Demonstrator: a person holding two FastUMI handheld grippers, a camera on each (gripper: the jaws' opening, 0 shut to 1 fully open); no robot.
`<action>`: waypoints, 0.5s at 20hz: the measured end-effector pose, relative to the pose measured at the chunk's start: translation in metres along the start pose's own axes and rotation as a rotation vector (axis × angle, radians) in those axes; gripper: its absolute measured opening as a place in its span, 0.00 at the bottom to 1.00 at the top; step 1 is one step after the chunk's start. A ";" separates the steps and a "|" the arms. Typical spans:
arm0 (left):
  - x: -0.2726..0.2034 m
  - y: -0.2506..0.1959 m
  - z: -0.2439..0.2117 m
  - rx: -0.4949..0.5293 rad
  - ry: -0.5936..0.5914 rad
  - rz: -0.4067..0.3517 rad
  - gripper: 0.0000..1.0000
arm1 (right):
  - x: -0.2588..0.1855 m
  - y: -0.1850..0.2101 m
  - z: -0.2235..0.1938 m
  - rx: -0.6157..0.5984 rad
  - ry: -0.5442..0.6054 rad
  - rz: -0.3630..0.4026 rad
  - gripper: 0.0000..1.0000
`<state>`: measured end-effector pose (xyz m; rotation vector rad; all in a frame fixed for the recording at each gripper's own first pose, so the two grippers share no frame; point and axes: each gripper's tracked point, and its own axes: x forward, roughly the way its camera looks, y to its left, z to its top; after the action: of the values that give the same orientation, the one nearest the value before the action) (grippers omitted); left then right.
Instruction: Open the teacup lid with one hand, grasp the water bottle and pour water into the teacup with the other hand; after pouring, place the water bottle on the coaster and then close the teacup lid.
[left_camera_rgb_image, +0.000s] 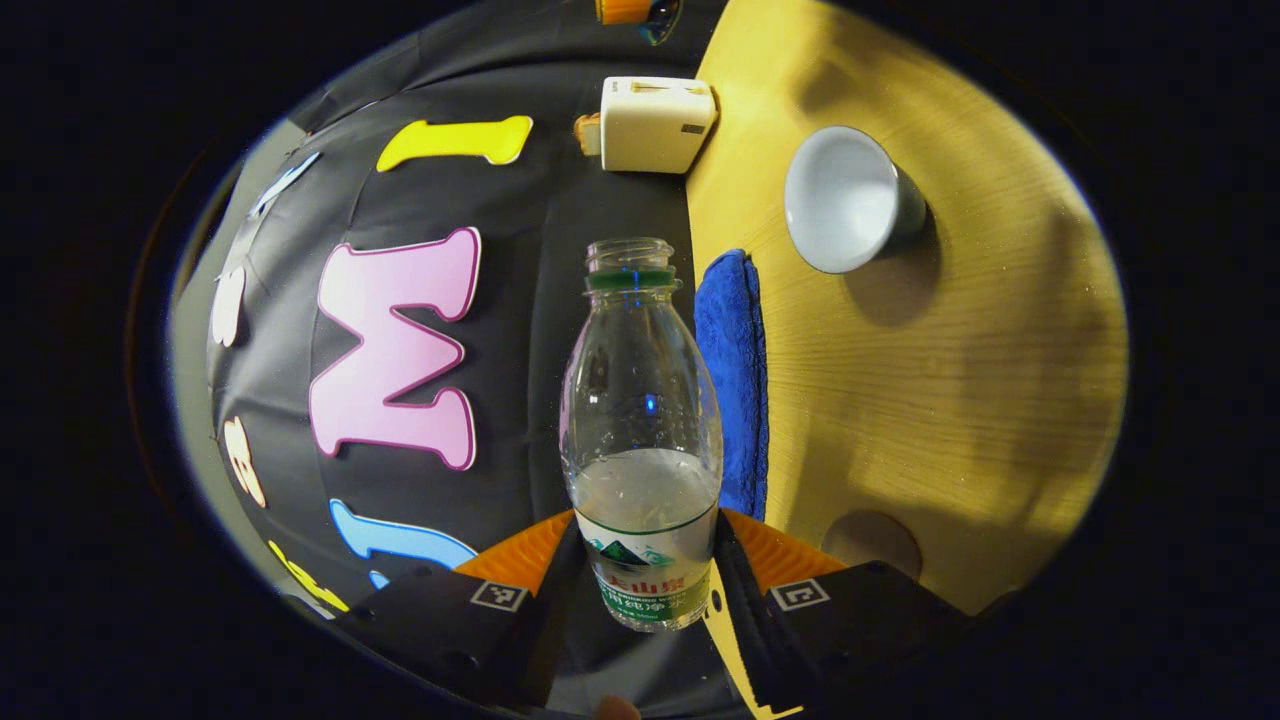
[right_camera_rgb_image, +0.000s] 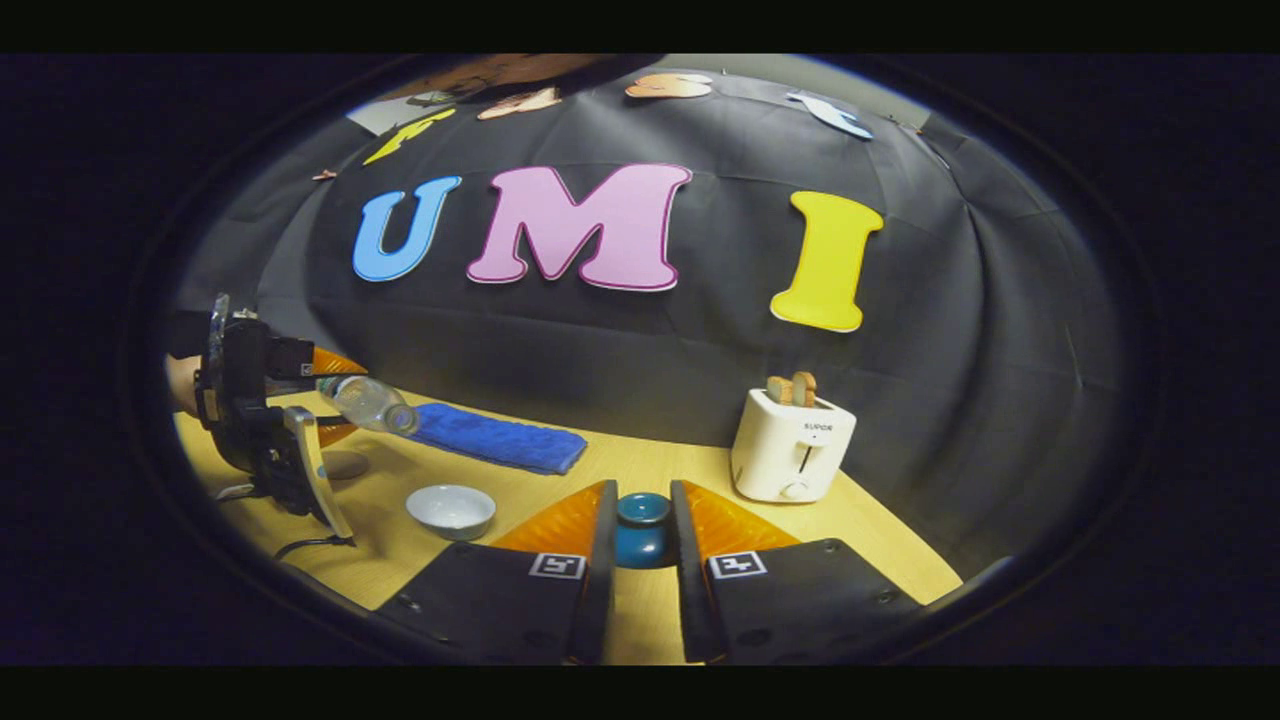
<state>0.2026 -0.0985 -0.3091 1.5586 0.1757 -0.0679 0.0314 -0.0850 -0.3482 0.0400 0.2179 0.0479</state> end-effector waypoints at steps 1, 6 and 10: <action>0.002 -0.001 0.002 0.022 -0.008 0.003 0.73 | 0.000 0.001 0.000 -0.004 0.001 0.003 0.25; 0.003 -0.003 0.002 0.080 -0.021 0.008 0.72 | -0.001 0.003 0.000 -0.016 0.000 0.009 0.30; 0.005 -0.003 -0.001 0.144 -0.025 0.029 0.73 | -0.002 0.003 -0.001 -0.015 0.000 0.007 0.25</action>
<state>0.2069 -0.0976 -0.3129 1.7030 0.1314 -0.0787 0.0290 -0.0821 -0.3486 0.0262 0.2175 0.0569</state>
